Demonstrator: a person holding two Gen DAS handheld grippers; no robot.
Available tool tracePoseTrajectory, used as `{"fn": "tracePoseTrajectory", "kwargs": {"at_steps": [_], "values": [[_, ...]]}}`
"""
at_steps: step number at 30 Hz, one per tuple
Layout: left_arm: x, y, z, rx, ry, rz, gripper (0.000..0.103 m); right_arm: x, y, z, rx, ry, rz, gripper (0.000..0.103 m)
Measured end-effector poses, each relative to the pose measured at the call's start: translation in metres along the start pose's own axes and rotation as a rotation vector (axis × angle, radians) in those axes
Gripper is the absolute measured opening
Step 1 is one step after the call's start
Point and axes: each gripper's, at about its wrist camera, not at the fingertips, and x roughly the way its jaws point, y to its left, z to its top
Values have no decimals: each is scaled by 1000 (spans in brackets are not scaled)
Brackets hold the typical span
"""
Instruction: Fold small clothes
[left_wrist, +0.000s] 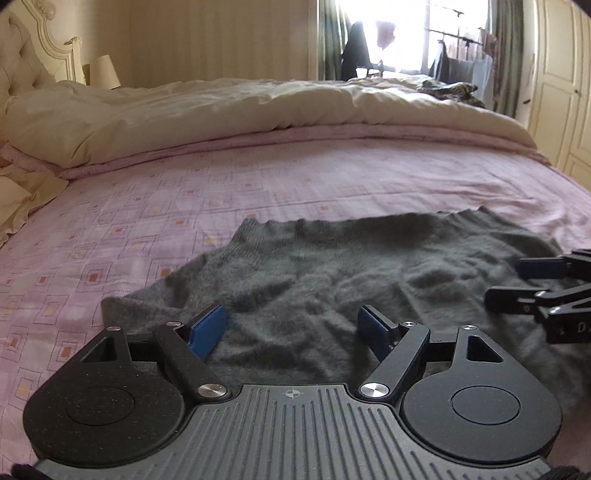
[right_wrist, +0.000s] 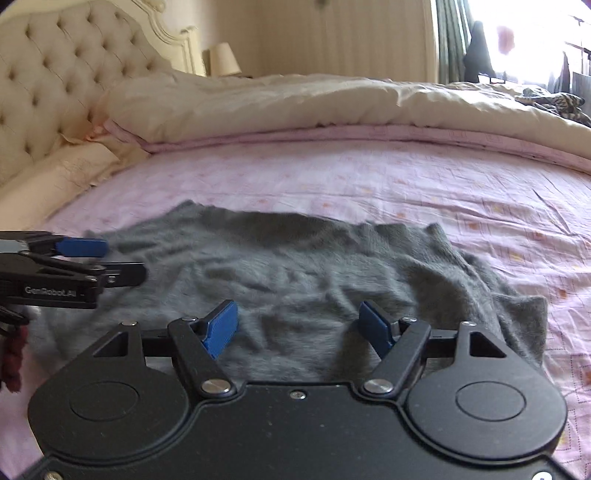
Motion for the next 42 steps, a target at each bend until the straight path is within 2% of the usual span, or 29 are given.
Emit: {"fn": "tracePoseTrajectory", "kwargs": {"at_steps": [2,4,7,11,18,23,28,30,33,37,41,42], "values": [[10,12,-5,-31,20,11,81,7,-7,-2,-3,-3,-55,76],[10,22,-9,-63,-1,-8,85,10,-18,-2,20,-13,-83,76],[7,21,-9,-35,-13,2,87,11,-29,-2,59,-23,-99,76],[-5,24,-6,-60,-26,0,86,4,-31,-1,81,-28,-91,76],[-54,45,-18,-132,-64,-14,87,-54,-39,-11,148,-117,-54,80],[-71,65,-38,-221,-19,-21,87,-94,-57,-39,222,-123,-74,81],[-70,77,-55,-318,31,-47,87,-113,-75,-66,303,-94,-90,84],[-64,80,-58,-357,53,-80,87,-113,-83,-73,352,-73,-66,86],[-58,80,-58,-399,39,-108,88,-109,-93,-85,445,-62,1,86],[-45,75,-48,-399,45,-171,87,-99,-94,-87,482,-87,63,87],[-30,72,-39,-424,44,-204,86,-84,-98,-83,557,-116,149,86],[-28,72,-37,-438,37,-211,70,-81,-100,-82,578,-120,163,77]]}}
